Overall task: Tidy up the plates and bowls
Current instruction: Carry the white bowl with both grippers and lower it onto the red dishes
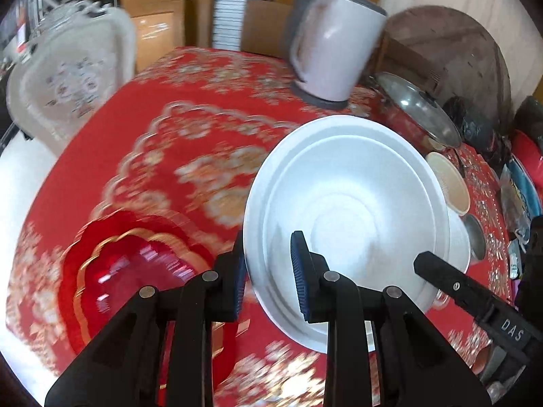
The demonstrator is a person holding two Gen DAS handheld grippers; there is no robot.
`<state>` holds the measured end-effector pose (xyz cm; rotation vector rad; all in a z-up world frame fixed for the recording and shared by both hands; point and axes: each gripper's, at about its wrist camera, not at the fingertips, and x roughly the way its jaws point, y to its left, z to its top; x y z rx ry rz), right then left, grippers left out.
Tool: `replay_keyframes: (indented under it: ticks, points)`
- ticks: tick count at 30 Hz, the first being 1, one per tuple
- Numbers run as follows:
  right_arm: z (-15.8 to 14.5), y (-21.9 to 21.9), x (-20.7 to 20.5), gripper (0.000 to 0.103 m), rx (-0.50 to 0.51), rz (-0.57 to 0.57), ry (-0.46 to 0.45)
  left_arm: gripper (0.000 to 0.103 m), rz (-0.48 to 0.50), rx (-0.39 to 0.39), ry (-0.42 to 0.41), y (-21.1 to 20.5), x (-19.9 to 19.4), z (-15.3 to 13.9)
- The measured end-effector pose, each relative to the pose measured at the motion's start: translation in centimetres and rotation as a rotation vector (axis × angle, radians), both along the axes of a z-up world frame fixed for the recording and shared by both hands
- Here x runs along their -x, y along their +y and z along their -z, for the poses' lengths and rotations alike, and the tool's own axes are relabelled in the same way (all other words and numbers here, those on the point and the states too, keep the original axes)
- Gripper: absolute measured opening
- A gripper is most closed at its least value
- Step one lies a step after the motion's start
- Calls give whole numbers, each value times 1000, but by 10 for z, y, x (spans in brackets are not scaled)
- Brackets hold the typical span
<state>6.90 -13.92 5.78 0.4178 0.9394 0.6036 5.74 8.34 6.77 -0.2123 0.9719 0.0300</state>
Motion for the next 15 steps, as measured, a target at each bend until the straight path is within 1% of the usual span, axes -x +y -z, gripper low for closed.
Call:
replay_keyframes:
  ticks: [4, 5, 8, 11, 12, 13, 15]
  points:
    - [0, 37, 12, 12, 10, -81, -4, 24, -42, -44, 7, 32, 33, 0]
    - [1, 45, 13, 12, 12, -100, -1, 24, -53, -68, 14, 41, 41, 2]
    - [4, 73, 20, 13, 28, -150, 7, 24, -75, -97, 50, 60, 54, 10]
    - [13, 96, 25, 15, 53, -185, 25, 24, -92, -99, 81, 77, 62, 20]
    - [19, 105, 24, 15, 68, -195, 37, 19, -97, -106, 87, 80, 64, 22]
    - [22, 109, 25, 15, 76, -199, 46, 18, -107, -112, 96, 86, 67, 26]
    - [30, 120, 25, 15, 84, -217, 67, 18, -118, -95, 110, 94, 69, 31]
